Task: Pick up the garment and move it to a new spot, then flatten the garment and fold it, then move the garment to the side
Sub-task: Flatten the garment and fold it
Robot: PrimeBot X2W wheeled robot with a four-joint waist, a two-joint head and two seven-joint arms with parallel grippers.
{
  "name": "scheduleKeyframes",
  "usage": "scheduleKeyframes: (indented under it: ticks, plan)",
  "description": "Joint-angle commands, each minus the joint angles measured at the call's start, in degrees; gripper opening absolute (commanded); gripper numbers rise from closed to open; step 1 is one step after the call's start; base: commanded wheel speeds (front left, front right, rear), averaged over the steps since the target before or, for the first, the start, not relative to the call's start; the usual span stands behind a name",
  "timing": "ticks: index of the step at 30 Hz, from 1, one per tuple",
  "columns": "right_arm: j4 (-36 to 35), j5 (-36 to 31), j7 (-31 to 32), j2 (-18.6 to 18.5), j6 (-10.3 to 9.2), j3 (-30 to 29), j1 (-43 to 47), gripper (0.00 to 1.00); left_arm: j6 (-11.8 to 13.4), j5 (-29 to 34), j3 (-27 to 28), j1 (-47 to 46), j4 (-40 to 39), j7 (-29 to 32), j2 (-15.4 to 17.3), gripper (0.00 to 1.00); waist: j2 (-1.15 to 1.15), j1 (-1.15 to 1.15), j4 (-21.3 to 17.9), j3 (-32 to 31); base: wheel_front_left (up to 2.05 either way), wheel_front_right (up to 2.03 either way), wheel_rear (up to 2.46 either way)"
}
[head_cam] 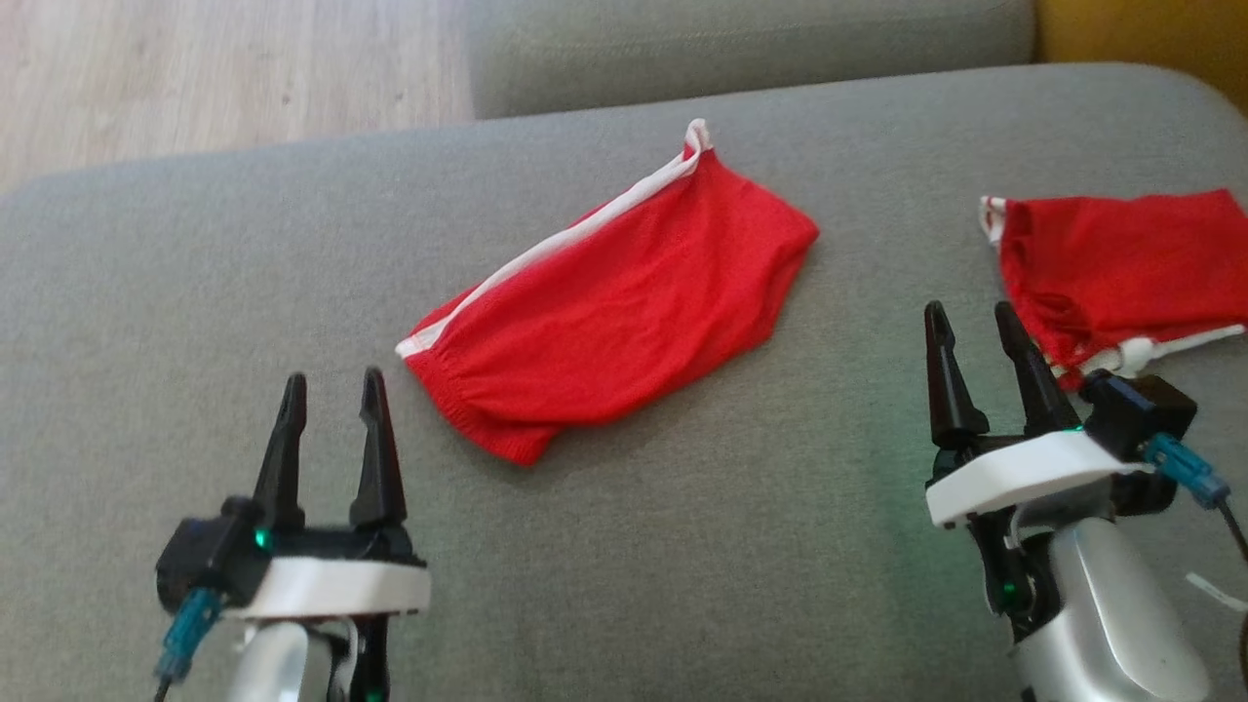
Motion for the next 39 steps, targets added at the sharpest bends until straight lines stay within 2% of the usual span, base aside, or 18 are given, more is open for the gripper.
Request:
scheduleKeyframes:
  ticks: [1, 3, 9, 16, 19, 29, 38, 39]
  plan:
    - [-2.23, -0.06, 0.43, 0.51, 0.39, 0.92, -0.51, 1.00, -0.29, 0.52, 1.97, -3.47, -1.79, -0.29, 0.02, 1.00, 0.00, 0.00, 1.16, 1.36, 0.00, 0.00, 0.00]
    - [-2.75, 0.68, 2.07, 0.52, 0.39, 0.46, -0.90, 1.00, -0.71, 0.85, 1.76, -4.31, -1.52, -0.29, -0.20, 1.00, 0.00, 0.00, 2.34, 2.81, 0.00, 0.00, 0.00]
    - [1.82, 10.71, 8.89, 0.52, 0.39, -0.13, -6.21, 1.00, -1.87, 0.63, -0.32, -6.87, 0.57, -0.29, -0.66, 1.00, 0.00, 0.00, 7.43, 7.24, 0.00, 0.00, 0.00]
    - [15.26, 25.13, 14.36, 0.53, 0.39, -3.01, -16.29, 1.00, -1.74, -3.00, -4.00, -10.07, 2.26, -0.29, -0.73, 1.00, 0.00, 0.00, 12.82, 9.98, 0.00, 0.00, 0.00]
    - [22.76, 28.90, 15.27, 0.53, 0.39, -5.04, -21.34, 1.00, -1.09, -3.74, -5.12, -11.20, 1.94, -0.29, -0.74, 1.00, 0.00, 0.00, 14.87, 10.93, 0.00, 0.00, 0.00]
    - [43.10, 29.34, 18.30, 0.53, 0.39, -7.44, -32.98, 1.00, -0.19, -4.83, -5.02, -11.85, 1.23, -0.29, -0.75, 1.00, 0.00, 0.00, 18.54, 12.41, 0.00, 0.00, 0.00]
    - [50.44, 29.40, 16.45, 0.53, 0.39, -5.87, -38.42, 1.00, 0.16, -5.50, -5.46, -11.66, 0.91, -0.29, -0.75, 1.00, 0.00, 0.00, 18.42, 13.42, 0.00, 0.00, 0.00]
    - [50.92, 29.61, 16.04, 0.53, 0.39, -5.65, -38.85, 0.00, 0.13, -5.41, -5.49, -11.72, 0.97, -0.29, -0.75, 1.00, 0.00, 0.00, 18.33, 13.52, 0.00, 0.00, 0.00]
